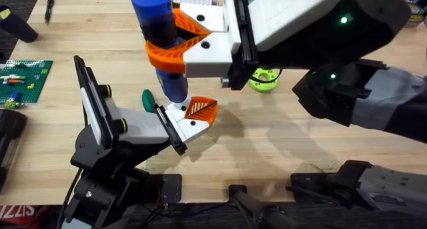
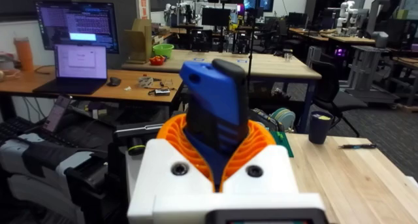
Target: Pick up the gripper from the table and insert it into the empty holder that is missing its gripper. Then pick up a screw, insert it into the mounting hole, and use the screwdriver to tighten it. Finally, clean up the table by picking up the vegetable and placing it into the bucket.
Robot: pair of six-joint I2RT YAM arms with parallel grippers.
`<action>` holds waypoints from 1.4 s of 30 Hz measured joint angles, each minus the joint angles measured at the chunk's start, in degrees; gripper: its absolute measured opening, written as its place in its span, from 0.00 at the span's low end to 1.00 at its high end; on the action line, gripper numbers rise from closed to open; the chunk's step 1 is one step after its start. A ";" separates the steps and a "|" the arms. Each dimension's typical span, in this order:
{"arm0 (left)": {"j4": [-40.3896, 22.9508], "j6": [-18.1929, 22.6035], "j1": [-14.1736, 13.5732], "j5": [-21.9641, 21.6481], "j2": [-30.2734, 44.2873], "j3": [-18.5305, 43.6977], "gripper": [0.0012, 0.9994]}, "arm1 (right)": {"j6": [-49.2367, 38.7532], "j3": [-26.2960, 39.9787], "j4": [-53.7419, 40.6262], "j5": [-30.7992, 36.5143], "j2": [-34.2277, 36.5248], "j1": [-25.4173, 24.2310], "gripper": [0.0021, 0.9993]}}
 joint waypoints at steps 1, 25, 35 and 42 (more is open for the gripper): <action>0.14 -0.02 0.00 0.02 0.12 0.00 0.01 | 0.00 -0.02 -0.33 0.01 0.00 0.00 0.04; 0.31 -1.28 0.00 0.07 0.70 0.00 0.01 | 0.08 -0.25 -0.95 1.82 -0.56 -0.22 0.04; 0.31 -1.05 0.00 0.07 0.70 0.00 0.01 | 3.68 -0.46 -0.41 1.40 -6.40 -0.22 0.04; 0.31 -1.05 0.00 0.06 0.70 0.00 0.01 | 5.58 -0.46 -4.13 1.41 -6.38 -0.22 0.04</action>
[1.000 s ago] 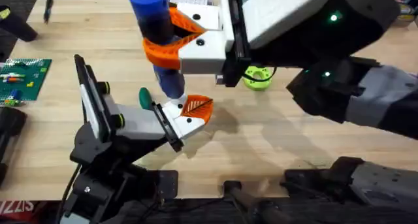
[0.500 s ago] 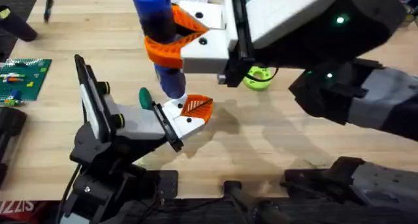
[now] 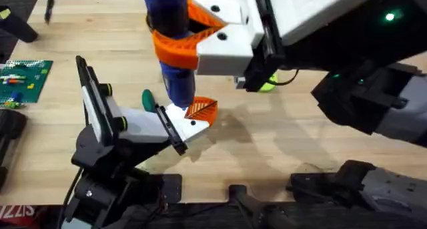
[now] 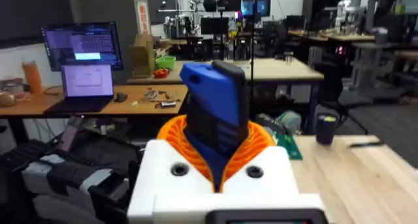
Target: Pick up the gripper from the table and insert it into the empty holder that is missing its gripper. Then pick up a screw, insert it into the mounting hole, and use the screwdriver to tighten it. Finally, clean up the table by picking up the vegetable and placing it into the bucket.
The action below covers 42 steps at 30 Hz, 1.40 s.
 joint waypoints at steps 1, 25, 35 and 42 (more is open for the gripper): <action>0.00 0.00 0.00 0.01 0.00 0.00 0.01 | 0.15 0.00 -0.53 -0.02 0.00 0.01 0.04; 0.00 0.00 0.00 -0.02 0.00 0.00 0.01 | -2.38 0.00 -1.05 1.14 2.99 0.01 0.04; 0.00 0.00 0.00 -0.02 0.00 0.00 0.01 | -2.41 0.00 -1.05 1.14 3.02 0.01 0.04; 0.00 0.00 0.00 -0.02 0.00 0.00 0.01 | -2.41 0.00 -1.05 1.31 2.99 0.35 0.04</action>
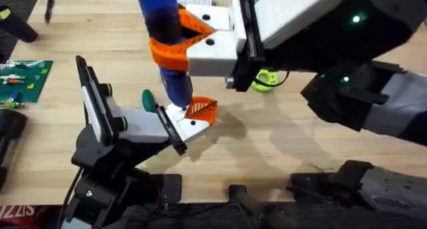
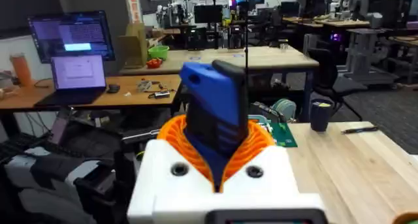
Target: Pick up the gripper from the table and insert it into the empty holder that is missing its gripper. Then pick up a screw, insert it into the mounting hole, and use the screwdriver to tighten it. Finally, clean up the table by picking up the vegetable and placing it into the bucket.
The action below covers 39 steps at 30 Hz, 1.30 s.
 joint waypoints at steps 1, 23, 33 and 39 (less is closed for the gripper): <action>0.00 0.00 0.00 0.00 0.00 0.00 0.01 | 0.00 0.00 0.00 0.00 0.00 0.02 0.04; 0.00 0.00 0.00 0.00 0.00 0.00 0.01 | 0.81 0.00 -0.09 0.87 0.07 0.03 0.04; -0.02 -0.02 0.00 -0.07 0.00 0.00 0.01 | 1.72 0.00 0.14 1.40 1.21 0.03 0.04; -0.01 -0.01 0.00 -0.08 0.00 0.00 0.01 | 1.82 0.00 0.18 1.70 1.29 0.03 0.04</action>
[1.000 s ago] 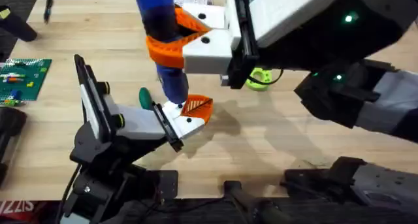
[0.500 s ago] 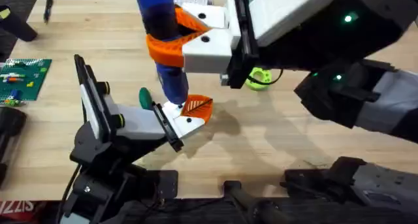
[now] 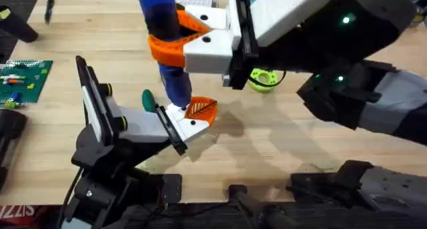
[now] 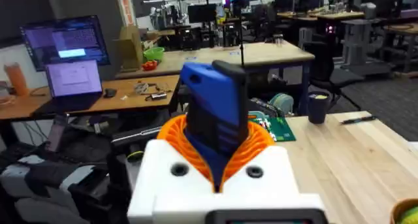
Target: Pick up the gripper from the table and insert it into the empty holder that is missing its gripper. Then pick up a screw, insert it into the mounting hole, and use the screwdriver to tighten it. Finally, clean up the table by picking up the vegetable and placing it into the bucket.
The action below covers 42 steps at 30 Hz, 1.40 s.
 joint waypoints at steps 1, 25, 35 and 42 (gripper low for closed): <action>0.00 0.00 0.00 -0.02 0.00 0.00 0.01 | 0.02 0.00 -0.10 0.04 0.00 0.00 0.04; 0.03 0.03 0.00 -0.01 -0.57 0.00 0.01 | 6.40 2.54 9.10 -2.52 -0.04 -2.18 0.04; 0.03 0.03 0.00 -0.01 -0.57 0.00 0.01 | 10.23 7.21 3.37 -4.87 -0.66 -4.37 0.04; 0.03 0.03 0.00 -0.01 -0.57 0.00 0.01 | 10.71 7.23 -2.12 -5.19 -0.69 -8.65 0.04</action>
